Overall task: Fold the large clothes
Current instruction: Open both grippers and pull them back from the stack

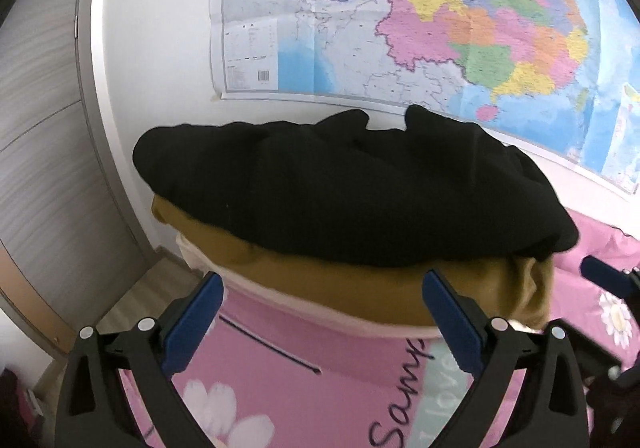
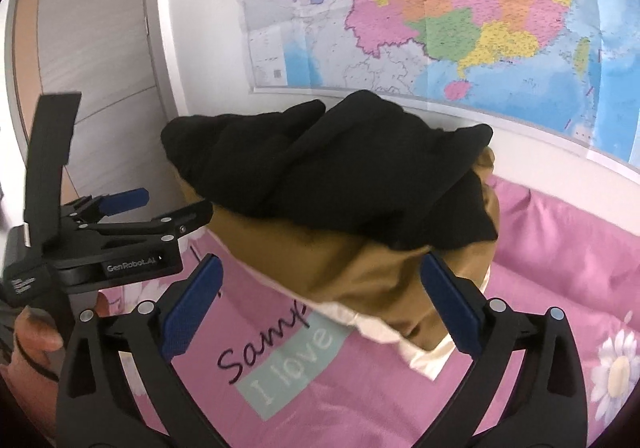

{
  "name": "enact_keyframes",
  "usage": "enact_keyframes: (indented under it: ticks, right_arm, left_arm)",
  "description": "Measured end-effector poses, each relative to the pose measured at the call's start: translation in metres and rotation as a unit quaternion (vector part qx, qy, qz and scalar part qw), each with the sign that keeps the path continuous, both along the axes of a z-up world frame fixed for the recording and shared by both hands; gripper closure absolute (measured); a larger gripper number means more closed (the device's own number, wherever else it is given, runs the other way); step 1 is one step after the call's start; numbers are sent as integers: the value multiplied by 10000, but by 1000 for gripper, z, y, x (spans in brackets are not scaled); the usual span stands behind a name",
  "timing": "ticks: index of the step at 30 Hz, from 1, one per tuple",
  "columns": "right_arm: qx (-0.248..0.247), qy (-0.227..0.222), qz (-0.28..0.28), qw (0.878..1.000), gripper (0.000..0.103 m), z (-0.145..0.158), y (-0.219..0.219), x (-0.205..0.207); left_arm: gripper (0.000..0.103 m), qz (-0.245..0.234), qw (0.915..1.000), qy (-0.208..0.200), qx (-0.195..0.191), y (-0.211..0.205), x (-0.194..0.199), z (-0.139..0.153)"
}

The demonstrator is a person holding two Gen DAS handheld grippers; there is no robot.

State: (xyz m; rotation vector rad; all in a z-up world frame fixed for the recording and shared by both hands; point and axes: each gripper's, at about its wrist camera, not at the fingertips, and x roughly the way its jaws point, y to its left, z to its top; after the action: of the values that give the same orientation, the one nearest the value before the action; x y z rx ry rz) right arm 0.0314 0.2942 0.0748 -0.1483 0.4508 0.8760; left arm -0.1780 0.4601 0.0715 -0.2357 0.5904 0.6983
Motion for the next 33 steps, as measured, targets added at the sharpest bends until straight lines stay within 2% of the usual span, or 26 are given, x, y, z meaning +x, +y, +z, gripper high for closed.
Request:
enact_keyframes:
  ticks: [9,19,33]
  right_arm:
    - [24,130,-115,9998,6,-15,-14,-17]
    - [90,118,-189,9997,6,-27,-29,-37]
    - [76,126,-192,9997,6,-30,-43,-50]
  left_arm:
    - [6,87,9999,-138,-44,-22,-26,0]
    - [6,128,9999,-13,61,-48,-42,-9]
    - [6,210,9997,25,-142,-59,-57,-23]
